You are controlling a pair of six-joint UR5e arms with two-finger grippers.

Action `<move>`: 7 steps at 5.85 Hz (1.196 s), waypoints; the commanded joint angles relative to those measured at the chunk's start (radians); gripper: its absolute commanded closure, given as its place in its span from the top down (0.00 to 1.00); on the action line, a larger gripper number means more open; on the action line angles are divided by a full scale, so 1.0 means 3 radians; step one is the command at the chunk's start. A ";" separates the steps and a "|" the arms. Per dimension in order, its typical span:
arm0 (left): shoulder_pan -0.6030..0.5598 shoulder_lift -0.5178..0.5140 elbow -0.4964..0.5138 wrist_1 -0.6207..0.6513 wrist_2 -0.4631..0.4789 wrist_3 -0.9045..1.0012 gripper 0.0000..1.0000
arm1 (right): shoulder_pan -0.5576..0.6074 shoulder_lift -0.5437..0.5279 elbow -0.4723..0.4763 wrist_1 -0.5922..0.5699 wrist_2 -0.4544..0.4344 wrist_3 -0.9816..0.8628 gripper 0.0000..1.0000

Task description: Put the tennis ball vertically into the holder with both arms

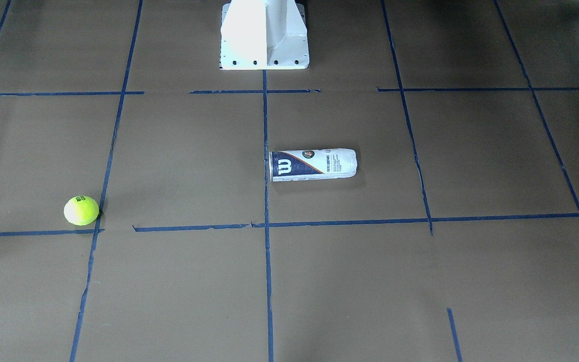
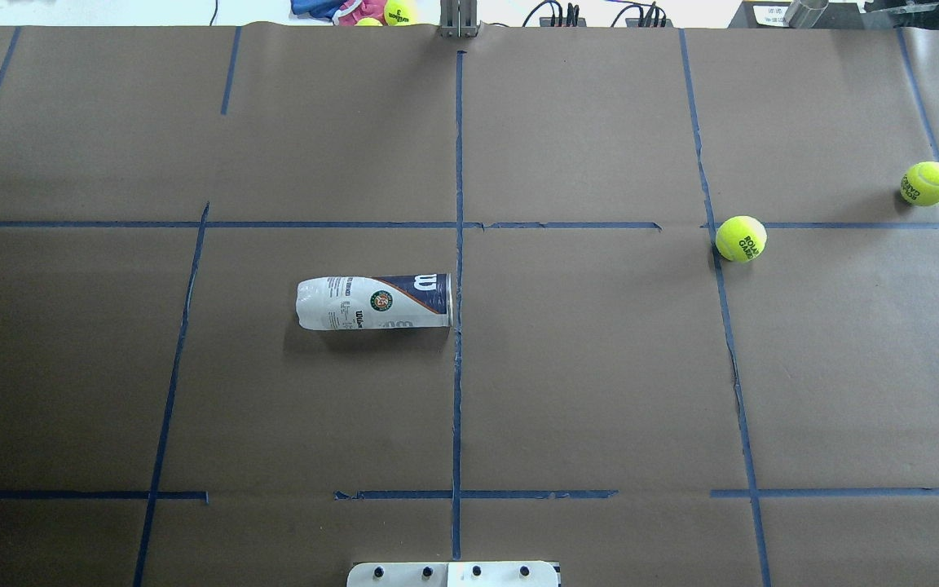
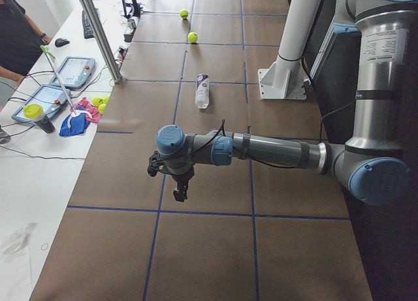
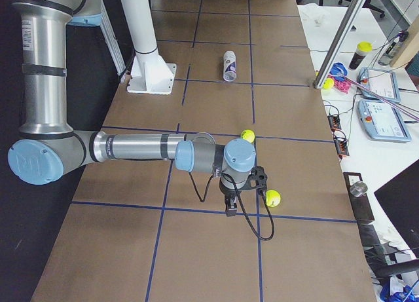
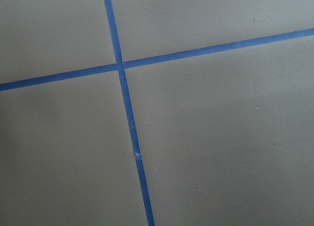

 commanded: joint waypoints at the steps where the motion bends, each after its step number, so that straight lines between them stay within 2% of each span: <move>1: 0.0000 0.0003 -0.0033 -0.0001 -0.0016 -0.0001 1.00 | -0.0003 -0.0004 0.0019 0.0001 0.0012 -0.0002 1.00; 7: 0.0030 -0.0079 -0.0069 -0.0001 -0.0005 -0.0001 1.00 | -0.0029 -0.0004 0.0024 -0.0004 0.0033 -0.0003 1.00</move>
